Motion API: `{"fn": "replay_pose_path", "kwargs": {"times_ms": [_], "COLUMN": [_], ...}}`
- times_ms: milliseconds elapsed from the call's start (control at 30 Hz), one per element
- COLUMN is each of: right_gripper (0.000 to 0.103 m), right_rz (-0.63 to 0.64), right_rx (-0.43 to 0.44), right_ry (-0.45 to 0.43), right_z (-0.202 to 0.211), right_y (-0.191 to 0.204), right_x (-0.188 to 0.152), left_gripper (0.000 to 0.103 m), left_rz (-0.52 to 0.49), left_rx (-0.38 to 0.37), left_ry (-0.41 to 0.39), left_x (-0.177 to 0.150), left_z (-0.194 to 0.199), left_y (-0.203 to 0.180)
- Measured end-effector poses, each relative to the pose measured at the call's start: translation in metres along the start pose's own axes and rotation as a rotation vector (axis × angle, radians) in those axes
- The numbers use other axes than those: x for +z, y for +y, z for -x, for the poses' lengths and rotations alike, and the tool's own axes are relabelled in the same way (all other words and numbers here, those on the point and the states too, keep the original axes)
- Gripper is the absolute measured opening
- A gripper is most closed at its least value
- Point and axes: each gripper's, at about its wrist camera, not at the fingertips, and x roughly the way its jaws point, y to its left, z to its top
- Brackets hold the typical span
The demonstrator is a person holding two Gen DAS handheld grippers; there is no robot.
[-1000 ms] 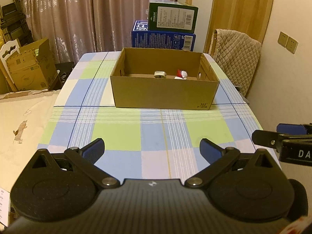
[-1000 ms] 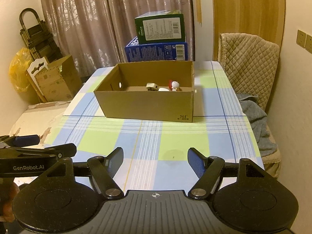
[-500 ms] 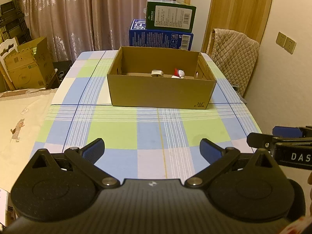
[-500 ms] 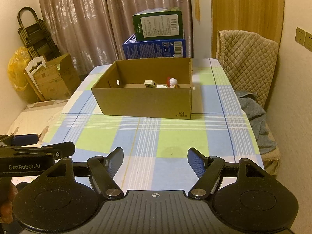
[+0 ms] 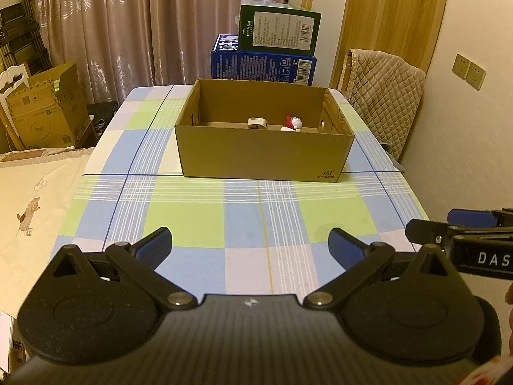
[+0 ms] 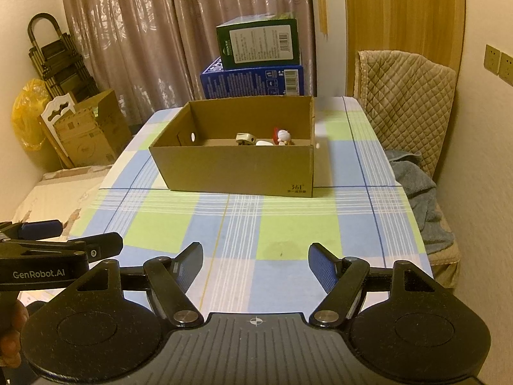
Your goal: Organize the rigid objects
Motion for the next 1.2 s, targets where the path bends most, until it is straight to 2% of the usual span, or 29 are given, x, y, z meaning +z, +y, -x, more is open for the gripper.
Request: {"fn": "replay_pose_path", "kwargs": {"times_ms": [1200], "right_gripper": [0.070], "right_rz": [-0.001], "right_rx": [0.000], "right_ry": [0.000], "right_z": [-0.0009], "right_y": [0.0003], "right_x": [0.0000], "left_gripper": [0.102], "left_rz": [0.001], "left_rx": [-0.004], "left_ry": [-0.003], "left_x": [0.0018], "left_z": [-0.0021], "left_y": [-0.0025]}}
